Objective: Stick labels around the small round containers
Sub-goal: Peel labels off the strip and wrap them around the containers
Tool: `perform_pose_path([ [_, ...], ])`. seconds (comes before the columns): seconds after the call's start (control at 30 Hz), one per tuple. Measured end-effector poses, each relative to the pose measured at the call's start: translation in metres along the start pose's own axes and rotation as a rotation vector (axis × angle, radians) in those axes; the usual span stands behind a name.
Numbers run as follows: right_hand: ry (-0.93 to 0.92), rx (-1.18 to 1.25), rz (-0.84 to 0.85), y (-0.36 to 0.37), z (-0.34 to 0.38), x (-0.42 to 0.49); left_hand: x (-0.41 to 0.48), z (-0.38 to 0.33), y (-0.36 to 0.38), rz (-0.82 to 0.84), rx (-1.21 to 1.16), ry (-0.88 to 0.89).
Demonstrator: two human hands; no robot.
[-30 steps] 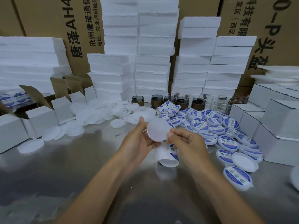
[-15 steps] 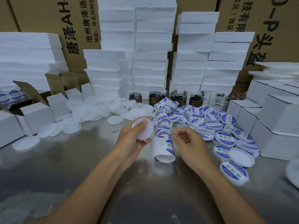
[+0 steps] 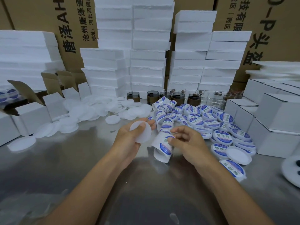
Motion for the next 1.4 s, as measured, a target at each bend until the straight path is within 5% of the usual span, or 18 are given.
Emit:
perform_pose_path([
  [0.2, -0.158, 0.170, -0.260, -0.022, 0.026, -0.002, -0.005, -0.012, 0.001, -0.003, 0.006, 0.042],
  [0.5, -0.219, 0.241, -0.260, -0.015, 0.030, -0.009, -0.010, -0.004, 0.007, 0.010, 0.280, 0.093],
  [0.63, -0.315, 0.069, -0.246, -0.009, 0.033, -0.011, -0.007, -0.007, 0.001, -0.067, 0.299, 0.128],
  [0.87, -0.760, -0.586, -0.362, -0.001, 0.066, -0.035, -0.005, -0.006, 0.000, -0.085, 0.221, 0.104],
  [1.4, -0.794, -0.616, -0.185, 0.015, 0.065, -0.036, -0.009, -0.008, 0.000, -0.083, 0.377, 0.114],
])
Point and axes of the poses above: each hand's wrist, its own x-axis towards the middle knuckle, its own y-axis out of the palm, z = x × y, the point moved 10 cm from there along x, towards the middle knuckle, and after that the axes turned 10 degrees about -z, right-handed, at the moved point
